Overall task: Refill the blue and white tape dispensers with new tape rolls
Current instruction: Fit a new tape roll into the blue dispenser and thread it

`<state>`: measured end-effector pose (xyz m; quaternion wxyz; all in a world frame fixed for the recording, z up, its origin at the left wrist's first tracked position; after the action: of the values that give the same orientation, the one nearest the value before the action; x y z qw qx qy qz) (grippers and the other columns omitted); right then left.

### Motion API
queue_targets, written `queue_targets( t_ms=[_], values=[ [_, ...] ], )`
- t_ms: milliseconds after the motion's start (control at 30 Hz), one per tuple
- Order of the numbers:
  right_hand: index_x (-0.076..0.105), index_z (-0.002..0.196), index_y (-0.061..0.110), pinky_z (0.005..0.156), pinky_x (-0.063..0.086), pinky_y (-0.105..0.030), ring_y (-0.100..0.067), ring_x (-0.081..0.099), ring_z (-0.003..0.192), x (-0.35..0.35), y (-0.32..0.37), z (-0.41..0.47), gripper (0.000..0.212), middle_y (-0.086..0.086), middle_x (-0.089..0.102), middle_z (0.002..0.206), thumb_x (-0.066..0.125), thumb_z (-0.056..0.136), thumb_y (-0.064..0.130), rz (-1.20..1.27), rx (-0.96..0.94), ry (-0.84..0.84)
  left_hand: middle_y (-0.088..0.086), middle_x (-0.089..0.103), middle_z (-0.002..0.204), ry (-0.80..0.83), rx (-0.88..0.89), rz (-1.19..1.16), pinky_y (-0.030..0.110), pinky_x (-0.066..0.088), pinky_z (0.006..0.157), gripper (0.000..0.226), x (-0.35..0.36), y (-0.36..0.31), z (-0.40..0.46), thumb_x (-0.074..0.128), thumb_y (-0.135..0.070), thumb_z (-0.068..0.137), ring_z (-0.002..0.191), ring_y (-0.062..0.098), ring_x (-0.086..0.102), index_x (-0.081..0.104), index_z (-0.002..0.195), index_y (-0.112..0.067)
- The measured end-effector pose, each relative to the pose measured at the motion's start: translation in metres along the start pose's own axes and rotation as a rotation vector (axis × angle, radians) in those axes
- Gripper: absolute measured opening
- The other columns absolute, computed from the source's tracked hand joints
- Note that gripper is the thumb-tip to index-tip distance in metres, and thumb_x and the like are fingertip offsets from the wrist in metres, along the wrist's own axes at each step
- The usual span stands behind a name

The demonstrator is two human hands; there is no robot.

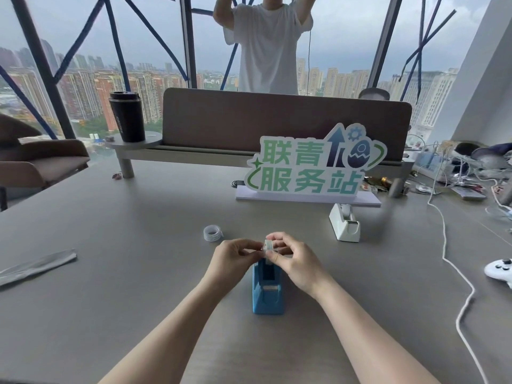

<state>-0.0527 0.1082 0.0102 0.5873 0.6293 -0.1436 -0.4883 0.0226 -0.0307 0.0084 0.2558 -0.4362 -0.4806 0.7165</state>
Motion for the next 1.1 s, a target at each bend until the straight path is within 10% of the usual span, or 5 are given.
queue_targets(
  t_ms=[567,1100],
  values=[
    [0.07,0.084,0.029,0.069,0.047,-0.019,0.002,0.061,0.075,-0.006,0.002,-0.003,0.009,0.014,0.07,0.078,0.066,0.088,0.036,-0.112,-0.024,-0.097,-0.008,0.075,0.084,0.009,0.016,-0.022,0.003,0.047,0.066,0.02,0.001,0.004,-0.004,0.068,-0.005,0.082,0.067,-0.011,0.065,0.078,0.095,-0.015],
    [0.071,0.105,0.031,0.083,0.053,-0.03,-0.003,0.064,0.094,-0.014,0.024,-0.016,0.031,0.018,0.07,0.103,0.076,0.075,0.034,-0.427,-0.195,-0.069,-0.006,0.076,0.096,0.006,0.054,0.0,0.007,0.049,0.069,0.02,0.003,0.003,-0.005,0.067,-0.004,0.081,0.069,-0.009,0.064,0.078,0.092,-0.016]
  ],
)
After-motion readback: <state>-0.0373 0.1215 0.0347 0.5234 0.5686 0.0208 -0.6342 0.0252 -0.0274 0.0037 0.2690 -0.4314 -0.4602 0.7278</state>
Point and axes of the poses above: each hand's wrist, its own z-axis towards the middle knuckle, its own x-axis out of the palm, y = z × x, the point moved 9 cm from there along z, towards the middle knuckle
